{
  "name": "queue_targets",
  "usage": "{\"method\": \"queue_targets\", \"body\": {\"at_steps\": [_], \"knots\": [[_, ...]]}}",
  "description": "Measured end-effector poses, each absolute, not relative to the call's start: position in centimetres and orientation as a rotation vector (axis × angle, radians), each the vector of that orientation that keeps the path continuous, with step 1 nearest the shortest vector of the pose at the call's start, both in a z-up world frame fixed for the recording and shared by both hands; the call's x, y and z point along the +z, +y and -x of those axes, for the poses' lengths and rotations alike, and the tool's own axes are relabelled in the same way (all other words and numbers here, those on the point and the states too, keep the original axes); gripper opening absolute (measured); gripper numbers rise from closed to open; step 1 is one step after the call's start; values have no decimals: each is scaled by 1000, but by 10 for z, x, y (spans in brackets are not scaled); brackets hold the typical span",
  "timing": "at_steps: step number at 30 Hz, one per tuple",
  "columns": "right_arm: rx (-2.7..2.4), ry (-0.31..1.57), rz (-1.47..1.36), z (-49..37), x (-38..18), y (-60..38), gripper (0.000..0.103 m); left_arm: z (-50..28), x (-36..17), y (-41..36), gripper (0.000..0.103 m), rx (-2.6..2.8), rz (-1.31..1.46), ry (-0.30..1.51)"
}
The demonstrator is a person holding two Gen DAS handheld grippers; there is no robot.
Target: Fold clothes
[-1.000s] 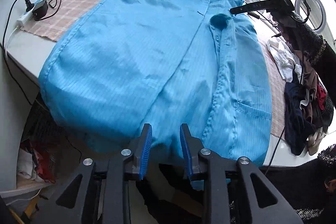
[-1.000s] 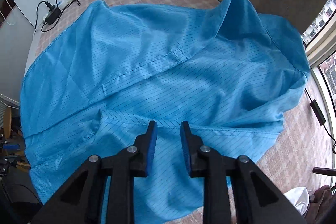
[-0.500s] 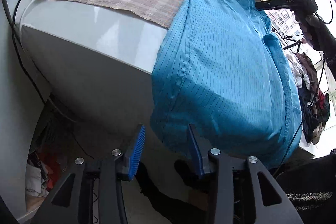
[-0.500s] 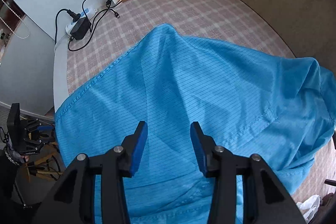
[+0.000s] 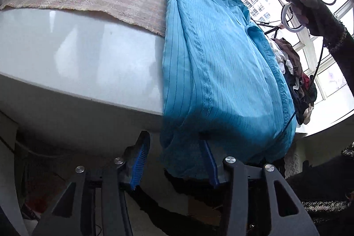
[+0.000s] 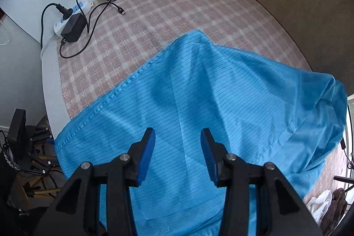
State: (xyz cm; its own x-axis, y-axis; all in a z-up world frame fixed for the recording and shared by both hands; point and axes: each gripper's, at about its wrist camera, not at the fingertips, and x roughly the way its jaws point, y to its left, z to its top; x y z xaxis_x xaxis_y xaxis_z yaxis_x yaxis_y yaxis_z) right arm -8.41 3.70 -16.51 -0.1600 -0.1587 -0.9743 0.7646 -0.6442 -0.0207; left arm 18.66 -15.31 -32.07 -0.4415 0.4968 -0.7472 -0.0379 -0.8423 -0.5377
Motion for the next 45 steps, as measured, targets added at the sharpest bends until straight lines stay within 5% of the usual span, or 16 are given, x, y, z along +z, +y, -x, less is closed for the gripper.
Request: {"method": "queue_targets", "body": {"at_steps": [5, 19, 22, 24, 27, 37, 43, 45], "knots": [[-1932, 569, -1501, 108, -171, 5, 49, -193, -318, -151, 4, 2313, 1411, -639], [-1995, 667, -1745, 179, -237, -66, 49, -205, -283, -146, 2, 2364, 1325, -533], [-1957, 649, -1728, 179, -237, -61, 31, -204, -275, -143, 1, 2366, 1304, -511], [-1929, 635, -1701, 176, -232, -58, 10, -206, -268, -140, 1, 2372, 1294, -491], [-1920, 578, -1651, 172, -218, -44, 5, -210, -254, -129, 1, 2384, 1283, -445], [-1987, 316, -1479, 156, -146, 75, 5, -220, -192, -37, 1, 2367, 1268, -232], [-2048, 316, -1529, 157, -155, 162, 5, -217, -204, 42, 2, 2288, 1344, -234], [-2064, 340, -1566, 158, -165, 184, 12, -220, -215, 65, 2, 2264, 1386, -265]]}}
